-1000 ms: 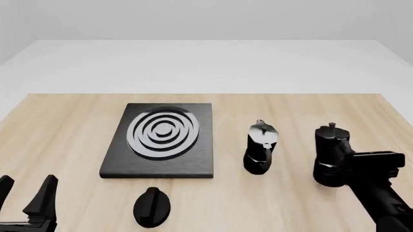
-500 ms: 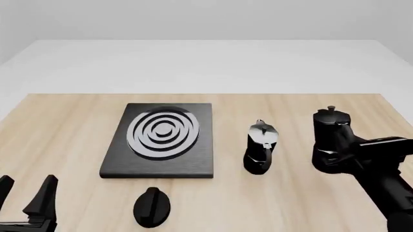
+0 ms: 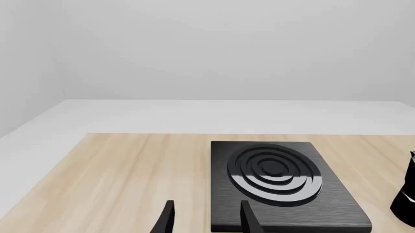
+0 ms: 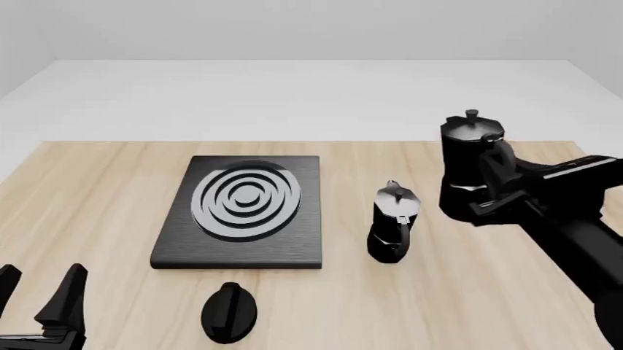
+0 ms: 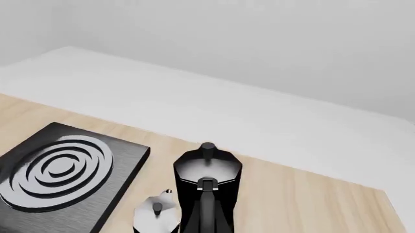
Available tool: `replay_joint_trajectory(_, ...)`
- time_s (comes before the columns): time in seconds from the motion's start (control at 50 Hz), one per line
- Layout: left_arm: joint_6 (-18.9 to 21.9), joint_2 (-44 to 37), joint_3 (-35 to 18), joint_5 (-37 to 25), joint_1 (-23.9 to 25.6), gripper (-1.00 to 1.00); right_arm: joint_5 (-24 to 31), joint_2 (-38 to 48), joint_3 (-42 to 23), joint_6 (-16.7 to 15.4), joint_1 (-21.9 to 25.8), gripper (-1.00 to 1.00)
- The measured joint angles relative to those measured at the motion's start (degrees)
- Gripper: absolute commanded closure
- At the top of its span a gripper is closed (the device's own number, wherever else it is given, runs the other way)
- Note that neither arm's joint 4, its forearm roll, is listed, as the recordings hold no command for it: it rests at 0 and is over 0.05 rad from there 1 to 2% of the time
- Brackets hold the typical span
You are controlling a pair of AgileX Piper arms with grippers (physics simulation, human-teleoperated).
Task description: Put the right moka pot on the stove.
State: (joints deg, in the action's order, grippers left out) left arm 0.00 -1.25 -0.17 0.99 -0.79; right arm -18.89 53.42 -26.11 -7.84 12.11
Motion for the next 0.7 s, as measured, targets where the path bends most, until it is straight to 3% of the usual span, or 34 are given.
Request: replay_joint_trajectory(0.7,0.00,0.01,0.00,-0.01,0.00,-1.00,-5.00,22.21,-18.96,2.86,15.02,1.00)
